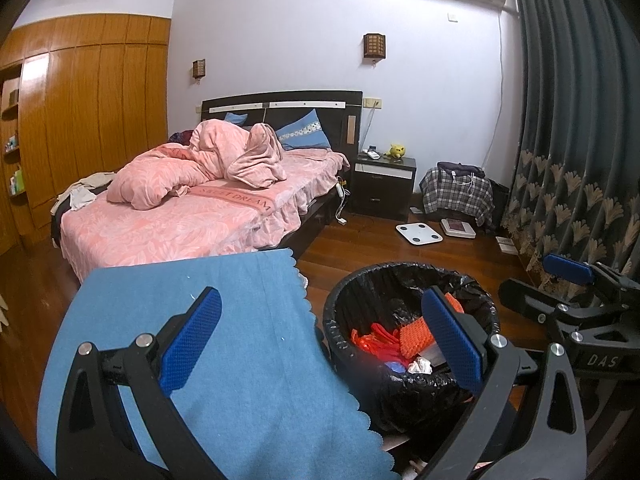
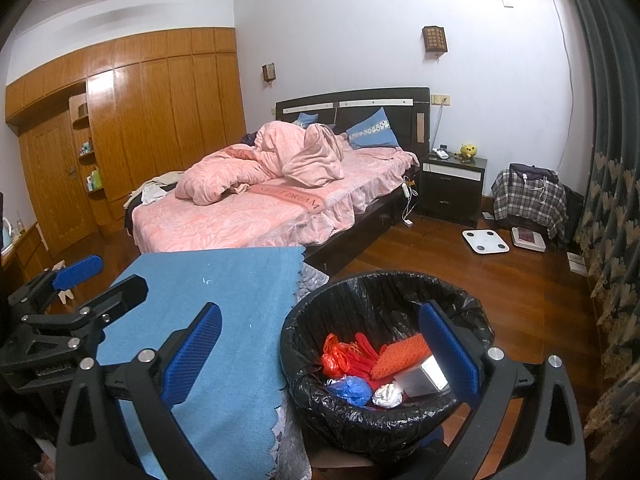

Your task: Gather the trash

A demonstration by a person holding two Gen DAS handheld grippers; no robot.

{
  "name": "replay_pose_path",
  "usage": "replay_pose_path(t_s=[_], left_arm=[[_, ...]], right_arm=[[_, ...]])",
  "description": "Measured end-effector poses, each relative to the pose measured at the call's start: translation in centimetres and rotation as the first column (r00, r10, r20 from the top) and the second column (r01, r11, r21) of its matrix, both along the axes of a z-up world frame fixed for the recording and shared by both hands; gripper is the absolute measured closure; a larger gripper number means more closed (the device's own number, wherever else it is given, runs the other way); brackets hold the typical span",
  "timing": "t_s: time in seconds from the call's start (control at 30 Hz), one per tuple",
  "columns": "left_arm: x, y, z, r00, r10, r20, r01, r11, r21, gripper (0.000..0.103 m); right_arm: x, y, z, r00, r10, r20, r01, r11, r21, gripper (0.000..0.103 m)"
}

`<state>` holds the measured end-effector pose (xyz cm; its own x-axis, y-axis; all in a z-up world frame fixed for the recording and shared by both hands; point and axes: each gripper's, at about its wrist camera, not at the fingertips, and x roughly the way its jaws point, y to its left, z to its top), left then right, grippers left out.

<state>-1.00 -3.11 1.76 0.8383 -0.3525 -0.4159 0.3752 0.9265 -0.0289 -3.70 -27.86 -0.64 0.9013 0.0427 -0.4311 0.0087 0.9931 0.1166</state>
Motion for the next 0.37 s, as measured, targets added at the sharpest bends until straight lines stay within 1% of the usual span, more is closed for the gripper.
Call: replay_pose_path(t_s=[0.37], left_arm=[[-0.1,0.59,-0.25,1.0,0.002,-0.009,-0.002,1.0,0.003,0.006]], right_arm=[[0.05,-0.06,0.12,1.0,0.001,-0.001,-0.001,1.0,0.0,0.006]])
